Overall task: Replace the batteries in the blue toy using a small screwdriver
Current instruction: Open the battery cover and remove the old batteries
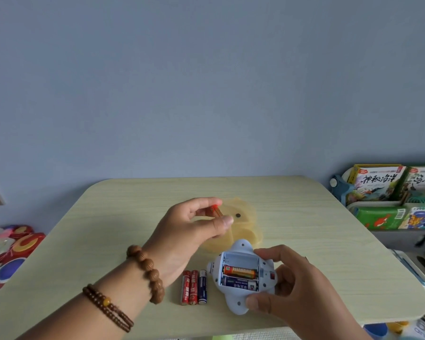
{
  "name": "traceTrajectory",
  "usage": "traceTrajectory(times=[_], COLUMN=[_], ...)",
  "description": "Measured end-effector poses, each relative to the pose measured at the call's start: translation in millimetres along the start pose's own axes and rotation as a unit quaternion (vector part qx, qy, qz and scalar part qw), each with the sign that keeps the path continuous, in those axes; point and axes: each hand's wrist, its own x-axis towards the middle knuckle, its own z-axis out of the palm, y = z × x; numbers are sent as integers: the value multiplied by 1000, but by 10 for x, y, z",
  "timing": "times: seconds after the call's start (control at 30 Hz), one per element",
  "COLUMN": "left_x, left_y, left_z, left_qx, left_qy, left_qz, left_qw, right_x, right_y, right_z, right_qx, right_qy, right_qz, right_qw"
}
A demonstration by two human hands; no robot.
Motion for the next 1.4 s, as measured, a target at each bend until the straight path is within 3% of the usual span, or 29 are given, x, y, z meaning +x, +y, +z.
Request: traceTrajectory(times=[0.1, 0.23, 0.37, 0.57, 0.93, 1.1, 1.2, 1.3, 1.4], left_x=[58, 183, 255, 300, 316, 185, -98, -320, -350], left_y=[-6, 33, 36, -2, -110, -39, 19, -78, -200], left_z=[-80, -227, -347, -304, -335, -341, -262, -106, -33], left_qx=[160, 336, 451, 488, 493, 470, 452, 502, 496], left_qy=[2, -20, -69, -77, -101, -88, -147, -198, -175], left_qz=[30, 101, 117, 109, 100, 150, 163, 150, 157], left_qw=[987, 936, 882, 862, 858, 866, 865, 829, 836], right_x=[-7, -9, -17, -13, 5, 19, 13, 5, -5], right_y=[-8, -24, -38, -13, 35, 47, 40, 28, 20], right_z=[10, 7, 6, 15, 10, 3, -9, -17, -17], right_qx=[5, 6, 7, 18, 30, 44, 48, 56, 73], right_qy=[1, -2, -7, -4, -12, -13, -17, -23, -12], right_qz=[3, 5, 5, 2, -8, -9, -2, 4, 3], right_qw=[1000, 1000, 1000, 1000, 999, 999, 999, 998, 997])
